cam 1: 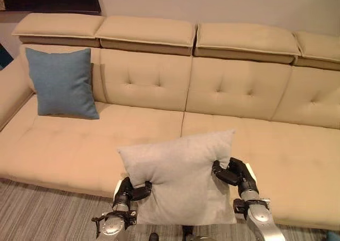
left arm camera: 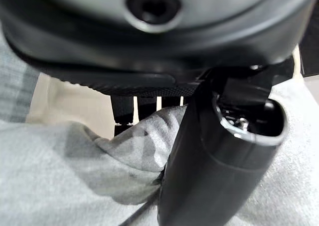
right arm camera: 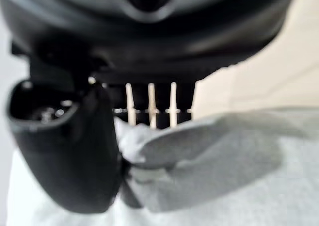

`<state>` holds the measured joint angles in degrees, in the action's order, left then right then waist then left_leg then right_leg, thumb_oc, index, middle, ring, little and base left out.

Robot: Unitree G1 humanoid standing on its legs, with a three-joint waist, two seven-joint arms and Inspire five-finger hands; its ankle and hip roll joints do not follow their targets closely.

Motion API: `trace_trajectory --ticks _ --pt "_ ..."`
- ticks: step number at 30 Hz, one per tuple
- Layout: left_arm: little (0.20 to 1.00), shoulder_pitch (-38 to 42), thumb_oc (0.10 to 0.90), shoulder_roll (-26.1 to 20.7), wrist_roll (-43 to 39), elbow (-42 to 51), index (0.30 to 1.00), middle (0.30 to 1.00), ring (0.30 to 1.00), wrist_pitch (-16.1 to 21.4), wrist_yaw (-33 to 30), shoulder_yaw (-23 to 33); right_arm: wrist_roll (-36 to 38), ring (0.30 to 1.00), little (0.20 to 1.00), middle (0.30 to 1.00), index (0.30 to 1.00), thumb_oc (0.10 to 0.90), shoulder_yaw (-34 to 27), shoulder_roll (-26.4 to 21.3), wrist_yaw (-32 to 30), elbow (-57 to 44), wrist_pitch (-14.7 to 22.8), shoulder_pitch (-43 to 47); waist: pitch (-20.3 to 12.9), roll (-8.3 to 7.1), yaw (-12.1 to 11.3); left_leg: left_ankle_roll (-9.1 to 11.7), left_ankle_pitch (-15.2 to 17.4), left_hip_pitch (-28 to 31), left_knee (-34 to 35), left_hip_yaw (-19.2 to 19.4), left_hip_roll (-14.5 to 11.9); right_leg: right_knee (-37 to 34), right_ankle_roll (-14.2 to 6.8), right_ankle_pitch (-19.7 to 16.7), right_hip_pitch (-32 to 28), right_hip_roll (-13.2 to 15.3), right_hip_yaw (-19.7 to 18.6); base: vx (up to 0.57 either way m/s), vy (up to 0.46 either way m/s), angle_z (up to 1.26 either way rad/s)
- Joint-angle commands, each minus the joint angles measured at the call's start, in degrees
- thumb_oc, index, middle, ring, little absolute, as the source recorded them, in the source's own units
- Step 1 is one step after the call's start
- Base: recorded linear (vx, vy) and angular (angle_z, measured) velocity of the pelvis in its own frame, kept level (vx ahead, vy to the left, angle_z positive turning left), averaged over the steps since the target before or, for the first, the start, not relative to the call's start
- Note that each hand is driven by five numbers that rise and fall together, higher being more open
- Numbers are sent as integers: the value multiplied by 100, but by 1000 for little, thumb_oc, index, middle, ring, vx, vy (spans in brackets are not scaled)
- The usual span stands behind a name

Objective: Pick up all the scattered cushions and arrange them neatly on the sofa.

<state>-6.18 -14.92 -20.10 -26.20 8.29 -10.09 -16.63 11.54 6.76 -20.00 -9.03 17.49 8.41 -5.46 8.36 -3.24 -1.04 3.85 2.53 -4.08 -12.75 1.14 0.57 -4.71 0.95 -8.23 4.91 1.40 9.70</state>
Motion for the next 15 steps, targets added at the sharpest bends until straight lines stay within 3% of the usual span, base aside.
trace_trajectory --ticks 1,3,7,9,15 --pt "300 740 400 26 35 729 300 300 300 606 280 -168 90 300 300 300 300 400 -110 -18 -29 -705 666 488 -416 -145 104 -59 285 -391 -10 449 -260 376 -588 805 -479 283 135 103 -8 37" --pt "300 752 400 25 38 727 300 300 300 587 280 -172 90 300 300 300 300 400 -120 -20 -39 -685 656 494 -424 -163 92 -71 228 -458 87 421 -251 366 -592 817 -496 276 119 105 10 5" --pt "300 775 400 -26 93 772 300 300 300 539 208 -157 124 300 300 300 300 400 -132 20 -139 -592 626 545 -325 -177 -35 26 -208 -958 287 209 -249 358 -562 959 -617 175 25 93 27 -16" --pt "300 642 400 -31 115 809 300 300 300 544 230 -90 92 300 300 300 300 400 -121 71 -109 -605 628 539 -444 -103 -52 8 -243 -636 715 164 -265 373 -608 1022 -693 159 12 204 131 -24" --pt "300 577 400 -165 123 920 300 300 300 541 232 3 55 300 300 300 300 400 -10 198 -30 -665 589 592 -587 -84 -110 -135 -121 -117 959 299 -129 584 -705 1095 -776 355 -192 130 127 -26"
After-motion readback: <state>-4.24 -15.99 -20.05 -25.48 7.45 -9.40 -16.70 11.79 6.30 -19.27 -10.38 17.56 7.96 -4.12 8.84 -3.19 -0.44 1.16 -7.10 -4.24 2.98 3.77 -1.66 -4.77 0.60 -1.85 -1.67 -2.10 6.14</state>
